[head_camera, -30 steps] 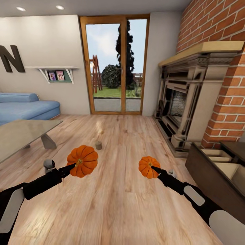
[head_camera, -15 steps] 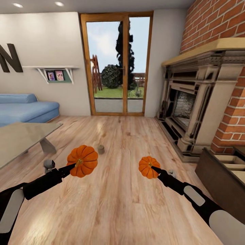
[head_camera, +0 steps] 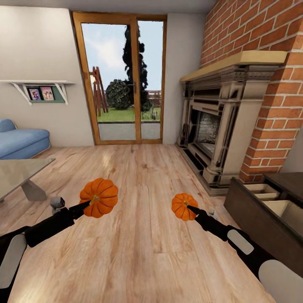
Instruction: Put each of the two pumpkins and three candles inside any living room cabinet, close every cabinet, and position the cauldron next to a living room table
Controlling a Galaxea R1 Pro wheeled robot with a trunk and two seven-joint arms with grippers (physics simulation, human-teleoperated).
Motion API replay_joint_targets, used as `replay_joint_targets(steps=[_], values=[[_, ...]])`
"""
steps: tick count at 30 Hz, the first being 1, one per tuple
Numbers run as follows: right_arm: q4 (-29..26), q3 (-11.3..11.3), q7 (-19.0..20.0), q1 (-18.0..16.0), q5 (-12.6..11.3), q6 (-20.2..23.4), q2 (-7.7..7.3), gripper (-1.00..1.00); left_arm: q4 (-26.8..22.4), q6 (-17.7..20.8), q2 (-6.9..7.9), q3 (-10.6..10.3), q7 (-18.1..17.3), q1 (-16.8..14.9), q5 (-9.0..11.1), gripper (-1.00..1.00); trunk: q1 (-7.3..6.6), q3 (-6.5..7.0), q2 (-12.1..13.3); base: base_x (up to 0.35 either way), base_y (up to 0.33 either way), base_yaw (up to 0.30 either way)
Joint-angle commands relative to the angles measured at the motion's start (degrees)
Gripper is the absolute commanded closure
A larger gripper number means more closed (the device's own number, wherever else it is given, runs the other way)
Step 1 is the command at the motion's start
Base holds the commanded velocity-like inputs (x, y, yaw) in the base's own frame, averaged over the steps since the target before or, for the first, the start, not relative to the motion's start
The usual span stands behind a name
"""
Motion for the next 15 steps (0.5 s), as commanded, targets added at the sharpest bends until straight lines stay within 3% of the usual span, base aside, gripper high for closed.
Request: replay_joint_targets(steps=[1, 15], values=[[0.02, 0.26, 0.09, -0.08, -0.67, 0.17, -0.04, 1.00, -0.02, 0.28, 0.01, 0.08, -0.19, -0.02, 0.09, 1.00, -0.01, -0.06, -0.03, 0.000, 0.000, -0.289], [0.02, 0.26, 0.01, -0.08, -0.74, 0.09, -0.04, 1.00, -0.02, 0.28, 0.01, 0.13, -0.19, -0.02, 0.13, 1.00, -0.01, -0.06, -0.03, 0.000, 0.010, -0.289]])
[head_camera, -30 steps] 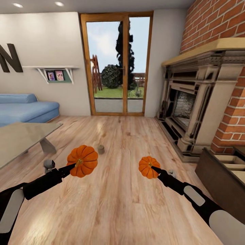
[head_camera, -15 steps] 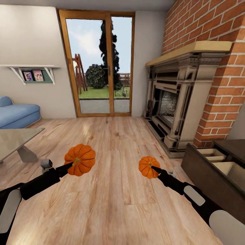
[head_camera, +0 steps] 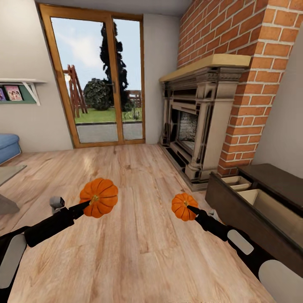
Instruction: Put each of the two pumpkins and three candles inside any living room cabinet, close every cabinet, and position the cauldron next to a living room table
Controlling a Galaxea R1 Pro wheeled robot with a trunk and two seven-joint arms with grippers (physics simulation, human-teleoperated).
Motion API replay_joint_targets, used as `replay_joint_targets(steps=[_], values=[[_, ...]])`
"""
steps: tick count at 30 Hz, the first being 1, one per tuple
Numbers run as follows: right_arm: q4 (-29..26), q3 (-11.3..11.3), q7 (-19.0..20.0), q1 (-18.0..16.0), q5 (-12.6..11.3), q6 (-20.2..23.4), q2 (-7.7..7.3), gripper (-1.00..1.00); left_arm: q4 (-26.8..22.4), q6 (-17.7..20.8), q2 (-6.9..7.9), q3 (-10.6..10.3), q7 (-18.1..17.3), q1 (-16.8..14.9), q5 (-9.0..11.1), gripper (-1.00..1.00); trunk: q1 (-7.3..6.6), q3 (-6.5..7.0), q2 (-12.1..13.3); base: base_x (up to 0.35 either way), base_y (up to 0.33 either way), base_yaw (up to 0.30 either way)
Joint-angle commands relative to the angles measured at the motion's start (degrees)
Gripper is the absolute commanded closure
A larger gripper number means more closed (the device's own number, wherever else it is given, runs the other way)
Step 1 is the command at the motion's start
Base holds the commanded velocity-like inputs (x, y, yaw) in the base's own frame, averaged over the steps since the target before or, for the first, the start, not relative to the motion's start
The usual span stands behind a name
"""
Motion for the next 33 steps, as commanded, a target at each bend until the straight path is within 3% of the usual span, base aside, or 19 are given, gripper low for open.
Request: replay_joint_targets(steps=[1, 21, 33], values=[[-0.01, 0.21, 0.10, -0.09, -0.82, 0.23, -0.04, 1.00, -0.01, 0.27, 0.01, 0.09, -0.19, -0.02, 0.09, 1.00, -0.02, -0.05, -0.03, 0.000, 0.128, -0.289], [0.01, 0.21, 0.10, -0.09, -0.83, 0.21, -0.04, 1.00, -0.01, 0.27, 0.01, 0.13, -0.19, -0.02, 0.11, 1.00, -0.02, -0.05, -0.03, 0.048, 0.264, -0.289], [0.08, 0.20, 0.10, -0.09, -0.90, 0.21, -0.04, 1.00, -0.01, 0.28, 0.01, 0.14, -0.19, -0.02, 0.11, 1.00, -0.02, -0.05, -0.03, 0.021, 0.031, -0.290]])
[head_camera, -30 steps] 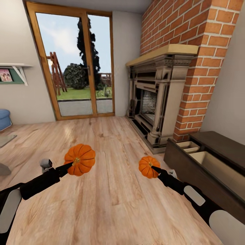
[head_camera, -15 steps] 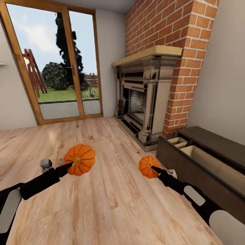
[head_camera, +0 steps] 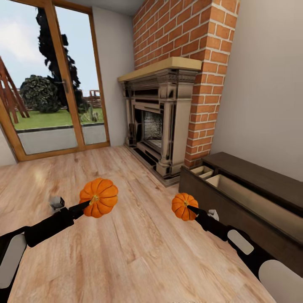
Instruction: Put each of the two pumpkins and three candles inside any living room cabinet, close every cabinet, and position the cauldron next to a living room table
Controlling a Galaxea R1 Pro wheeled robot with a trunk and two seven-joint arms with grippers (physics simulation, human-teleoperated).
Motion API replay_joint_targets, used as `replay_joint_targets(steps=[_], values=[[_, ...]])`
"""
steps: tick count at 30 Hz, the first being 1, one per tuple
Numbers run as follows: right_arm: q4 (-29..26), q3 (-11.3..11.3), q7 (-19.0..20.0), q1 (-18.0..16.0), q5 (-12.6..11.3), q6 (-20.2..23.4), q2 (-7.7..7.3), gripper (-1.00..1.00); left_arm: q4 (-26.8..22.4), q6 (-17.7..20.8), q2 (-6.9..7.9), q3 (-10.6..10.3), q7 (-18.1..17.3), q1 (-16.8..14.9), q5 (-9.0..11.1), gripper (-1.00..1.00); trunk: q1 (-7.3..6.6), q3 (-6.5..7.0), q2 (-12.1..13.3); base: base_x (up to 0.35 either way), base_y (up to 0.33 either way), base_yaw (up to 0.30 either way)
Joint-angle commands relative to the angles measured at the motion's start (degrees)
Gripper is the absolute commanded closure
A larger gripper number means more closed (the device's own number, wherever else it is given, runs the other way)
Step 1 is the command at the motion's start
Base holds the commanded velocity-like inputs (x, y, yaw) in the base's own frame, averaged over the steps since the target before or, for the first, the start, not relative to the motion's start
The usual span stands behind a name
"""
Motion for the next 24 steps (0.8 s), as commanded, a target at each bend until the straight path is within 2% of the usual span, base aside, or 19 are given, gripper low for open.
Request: replay_joint_targets(steps=[1, 10, 21, 24], values=[[0.02, 0.24, 0.09, -0.08, -0.67, 0.17, -0.04, 1.00, -0.03, 0.37, 0.00, 0.09, -0.19, -0.02, 0.33, 1.00, -0.02, -0.05, -0.03, 0.000, 0.000, -0.290], [0.02, 0.19, 0.09, -0.08, -0.67, 0.17, -0.04, 1.00, -0.03, 0.39, 0.00, 0.14, -0.19, -0.02, 0.33, 1.00, -0.02, -0.05, -0.03, 0.009, 0.041, -0.290], [0.09, 0.18, 0.09, -0.08, -0.87, 0.17, -0.04, 1.00, -0.03, 0.38, 0.00, 0.14, -0.19, -0.02, 0.33, 1.00, -0.02, -0.05, -0.03, 0.124, 0.239, -0.290], [0.11, 0.18, 0.09, -0.08, -0.92, 0.17, -0.04, 1.00, -0.03, 0.37, 0.00, 0.11, -0.19, -0.02, 0.33, 1.00, -0.02, -0.05, -0.03, 0.142, 0.105, -0.290]])
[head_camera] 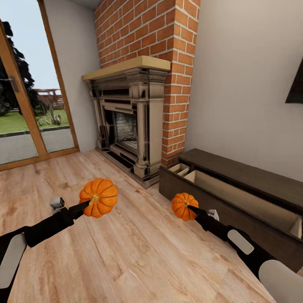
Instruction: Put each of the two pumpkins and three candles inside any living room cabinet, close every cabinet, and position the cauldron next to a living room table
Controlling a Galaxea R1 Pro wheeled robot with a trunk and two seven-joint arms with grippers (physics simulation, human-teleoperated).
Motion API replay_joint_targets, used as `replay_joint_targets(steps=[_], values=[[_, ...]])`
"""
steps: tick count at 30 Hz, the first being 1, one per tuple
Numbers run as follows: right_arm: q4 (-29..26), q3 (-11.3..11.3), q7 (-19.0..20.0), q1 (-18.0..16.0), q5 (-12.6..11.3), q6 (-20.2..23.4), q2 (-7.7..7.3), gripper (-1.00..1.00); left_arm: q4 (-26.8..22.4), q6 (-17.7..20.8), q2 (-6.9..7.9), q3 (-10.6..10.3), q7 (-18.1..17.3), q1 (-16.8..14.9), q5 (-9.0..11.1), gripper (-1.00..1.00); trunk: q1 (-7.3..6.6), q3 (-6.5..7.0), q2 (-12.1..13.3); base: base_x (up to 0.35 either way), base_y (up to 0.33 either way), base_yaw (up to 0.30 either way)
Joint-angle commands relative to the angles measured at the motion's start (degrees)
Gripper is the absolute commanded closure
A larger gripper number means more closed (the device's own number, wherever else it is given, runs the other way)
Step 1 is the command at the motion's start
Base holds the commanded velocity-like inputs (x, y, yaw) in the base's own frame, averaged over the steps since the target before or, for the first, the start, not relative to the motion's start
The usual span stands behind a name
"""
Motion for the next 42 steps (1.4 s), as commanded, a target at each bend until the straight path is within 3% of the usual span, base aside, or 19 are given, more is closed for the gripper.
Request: replay_joint_targets(steps=[1, 22, 42], values=[[0.04, 0.29, 0.08, -0.08, -0.58, 0.14, -0.04, 1.00, -0.02, 0.35, 0.01, 0.03, -0.19, -0.02, 0.26, 1.00, 0.00, -0.06, -0.03, 0.072, 0.032, -0.289], [0.04, 0.21, 0.08, -0.08, -0.76, 0.14, -0.04, 1.00, -0.02, 0.33, 0.01, 0.09, -0.19, -0.02, 0.26, 1.00, 0.00, -0.06, -0.03, 0.040, 0.023, -0.289], [0.13, 0.21, 0.08, -0.08, -0.76, 0.14, -0.04, 1.00, -0.02, 0.38, 0.01, 0.09, -0.19, -0.02, 0.26, 1.00, 0.00, -0.06, -0.03, 0.161, 0.168, -0.290]])
